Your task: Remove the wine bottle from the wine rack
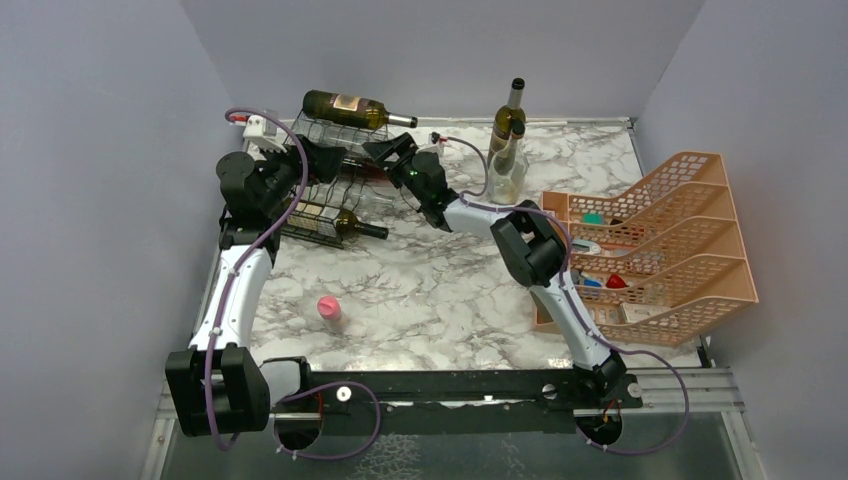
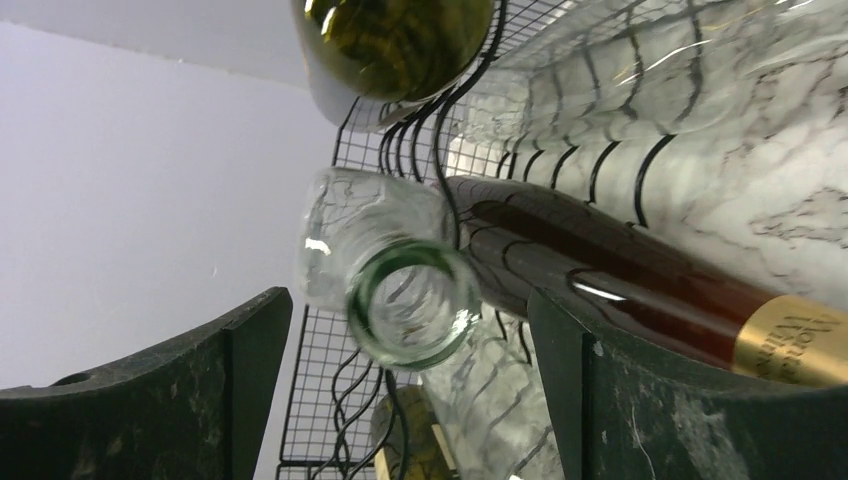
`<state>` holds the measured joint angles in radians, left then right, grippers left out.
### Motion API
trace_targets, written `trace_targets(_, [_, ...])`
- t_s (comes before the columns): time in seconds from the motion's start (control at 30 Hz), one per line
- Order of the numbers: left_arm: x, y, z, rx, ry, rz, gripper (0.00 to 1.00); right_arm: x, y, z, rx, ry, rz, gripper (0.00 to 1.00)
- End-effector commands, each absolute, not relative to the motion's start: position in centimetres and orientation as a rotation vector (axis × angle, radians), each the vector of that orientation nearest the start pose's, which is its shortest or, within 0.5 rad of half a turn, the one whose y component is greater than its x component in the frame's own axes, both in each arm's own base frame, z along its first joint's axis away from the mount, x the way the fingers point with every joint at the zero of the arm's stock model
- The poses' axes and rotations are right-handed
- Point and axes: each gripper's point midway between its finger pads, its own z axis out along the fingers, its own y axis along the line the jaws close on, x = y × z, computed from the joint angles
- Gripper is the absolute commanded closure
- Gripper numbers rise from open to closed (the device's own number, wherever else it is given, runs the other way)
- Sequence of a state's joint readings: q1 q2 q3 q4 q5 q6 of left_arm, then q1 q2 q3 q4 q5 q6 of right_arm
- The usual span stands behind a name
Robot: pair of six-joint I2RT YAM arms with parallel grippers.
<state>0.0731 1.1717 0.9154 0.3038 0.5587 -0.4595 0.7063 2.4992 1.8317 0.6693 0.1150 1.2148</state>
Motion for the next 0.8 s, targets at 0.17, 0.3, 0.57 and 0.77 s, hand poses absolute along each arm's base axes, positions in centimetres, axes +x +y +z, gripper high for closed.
trace_targets(0.17, [39.0, -8.2, 35.0, 0.079, 1.525, -0.746, 0.2, 55.7, 46.9, 16.3, 0.618, 1.53, 1.4, 0.16])
trace_targets(0.3, [39.0, -8.2, 34.9, 0.079, 1.525, -0.747, 0.2, 56.1, 47.4, 16.7, 0.615, 1.507, 1.425, 0.18])
trace_targets(0.57, [39.0, -8.2, 34.9, 0.079, 1.525, -0.748, 0.2, 56.7, 47.2, 16.7, 0.657, 1.491, 1.442, 0.38])
trace_targets(0.77, [38.9, -8.2, 35.0, 0.079, 1.523, -0.751, 0.2, 56.9, 47.0, 17.1, 0.652, 1.484, 1.471, 0.42])
